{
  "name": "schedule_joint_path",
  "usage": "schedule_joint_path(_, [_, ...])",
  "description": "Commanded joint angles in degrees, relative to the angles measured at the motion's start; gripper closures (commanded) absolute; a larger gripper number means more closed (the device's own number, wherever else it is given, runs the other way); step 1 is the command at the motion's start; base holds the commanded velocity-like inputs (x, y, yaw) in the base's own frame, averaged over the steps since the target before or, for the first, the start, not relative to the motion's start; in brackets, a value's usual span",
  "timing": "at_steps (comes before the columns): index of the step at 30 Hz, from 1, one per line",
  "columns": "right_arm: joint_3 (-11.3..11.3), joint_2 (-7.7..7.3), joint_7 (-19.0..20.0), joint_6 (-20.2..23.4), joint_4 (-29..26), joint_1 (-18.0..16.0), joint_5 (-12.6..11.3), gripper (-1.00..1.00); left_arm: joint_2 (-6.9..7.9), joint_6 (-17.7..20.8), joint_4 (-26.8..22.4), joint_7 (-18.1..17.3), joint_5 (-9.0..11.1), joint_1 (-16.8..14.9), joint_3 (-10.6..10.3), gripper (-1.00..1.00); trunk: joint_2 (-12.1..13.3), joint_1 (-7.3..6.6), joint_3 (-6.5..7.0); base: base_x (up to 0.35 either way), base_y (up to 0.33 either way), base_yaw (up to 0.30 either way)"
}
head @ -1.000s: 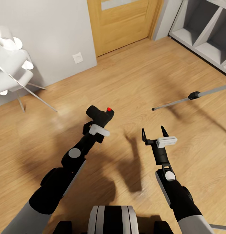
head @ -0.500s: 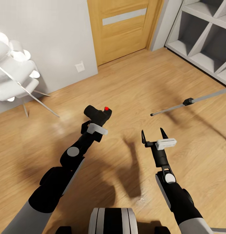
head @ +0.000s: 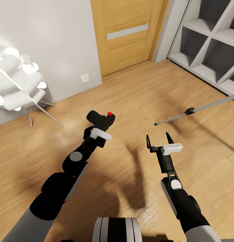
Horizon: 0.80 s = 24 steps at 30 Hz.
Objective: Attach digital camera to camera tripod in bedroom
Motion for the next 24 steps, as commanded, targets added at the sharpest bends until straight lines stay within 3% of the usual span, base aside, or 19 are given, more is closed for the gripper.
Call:
schedule_joint_path(1, [0.0, -0.03, -0.3, -0.1, 0.0, 0.0, 0.4, -1.0, 0.05, 0.3, -0.1, 0.0, -0.6, 0.0, -0.1, 1.0, 0.0, -0.03, 0.2, 0.0, 0.0, 0.0])
schedule_joint_path(6, [0.0, -0.03, -0.3, -0.1, 0.0, 0.0, 0.4, -1.0, 0.08, 0.3, -0.1, 0.0, -0.6, 0.0, -0.1, 1.0, 0.1, -0.16, 1.3, 0.0, 0.0, 0.0])
schedule_joint_path(12, [0.0, -0.03, -0.3, -0.1, 0.0, 0.0, 0.4, -1.0, 0.12, 0.3, -0.1, 0.0, -0.6, 0.0, 1.5, 1.0, 0.2, -0.32, 2.63, 0.0, 0.0, 0.0])
schedule_joint_path(24, [0.0, -0.03, -0.3, -0.1, 0.0, 0.1, 0.4, -1.0, 0.04, 0.4, -0.1, 0.0, -0.6, 0.0, 1.7, 1.0, 0.3, -0.63, 5.29, 0.0, 0.0, 0.0])
